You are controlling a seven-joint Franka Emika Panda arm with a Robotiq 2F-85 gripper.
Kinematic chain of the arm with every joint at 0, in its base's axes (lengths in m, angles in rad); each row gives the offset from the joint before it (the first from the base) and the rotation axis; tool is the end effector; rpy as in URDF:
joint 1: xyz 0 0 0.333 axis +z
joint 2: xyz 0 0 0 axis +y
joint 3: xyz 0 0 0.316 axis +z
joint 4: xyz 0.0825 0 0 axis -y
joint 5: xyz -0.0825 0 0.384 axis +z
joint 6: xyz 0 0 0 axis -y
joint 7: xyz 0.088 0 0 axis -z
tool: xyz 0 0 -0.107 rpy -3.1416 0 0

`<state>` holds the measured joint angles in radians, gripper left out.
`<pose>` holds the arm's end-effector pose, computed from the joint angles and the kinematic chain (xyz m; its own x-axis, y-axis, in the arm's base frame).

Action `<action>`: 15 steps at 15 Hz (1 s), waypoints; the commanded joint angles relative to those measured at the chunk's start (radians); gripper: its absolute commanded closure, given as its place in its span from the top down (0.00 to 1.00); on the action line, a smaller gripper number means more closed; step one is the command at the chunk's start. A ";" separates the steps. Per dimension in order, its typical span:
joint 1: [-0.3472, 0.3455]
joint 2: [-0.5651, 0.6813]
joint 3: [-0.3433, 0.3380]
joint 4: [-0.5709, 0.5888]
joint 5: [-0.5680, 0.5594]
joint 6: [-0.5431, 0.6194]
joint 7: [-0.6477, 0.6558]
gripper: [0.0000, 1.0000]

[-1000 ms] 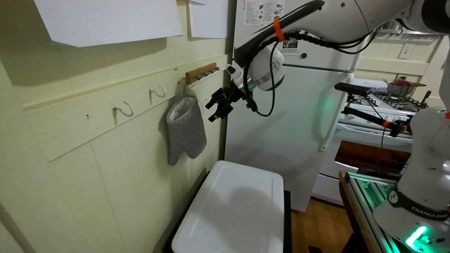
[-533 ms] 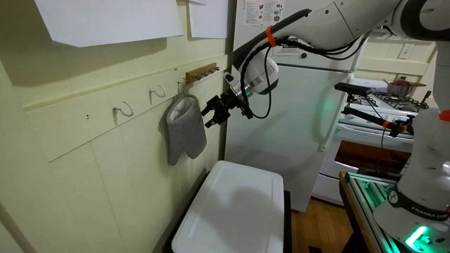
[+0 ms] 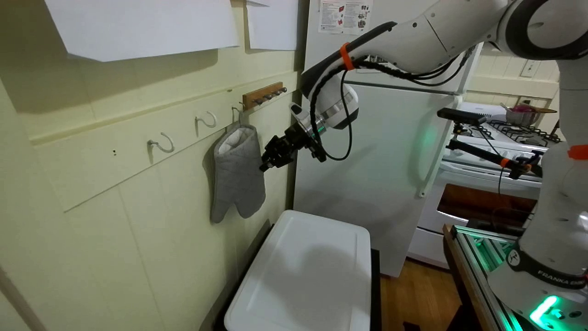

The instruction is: Remove the oven mitten from the hook

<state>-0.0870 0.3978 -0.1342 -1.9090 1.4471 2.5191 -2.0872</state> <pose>0.6254 -0.1445 0.3063 0.4371 0.4648 0.7700 0.6132 -0.7803 0.1229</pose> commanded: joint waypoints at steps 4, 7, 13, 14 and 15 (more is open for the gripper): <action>-0.045 -0.040 0.039 -0.015 0.034 -0.036 -0.055 0.00; -0.054 -0.073 0.041 -0.027 0.056 -0.031 -0.093 0.02; -0.054 -0.162 0.030 -0.078 0.132 -0.020 -0.174 0.02; -0.052 -0.183 0.029 -0.097 0.135 -0.018 -0.182 0.02; -0.047 -0.207 0.024 -0.123 0.119 -0.006 -0.176 0.02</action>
<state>-0.1372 0.2771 -0.1068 -1.9438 1.5410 2.5099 -2.2191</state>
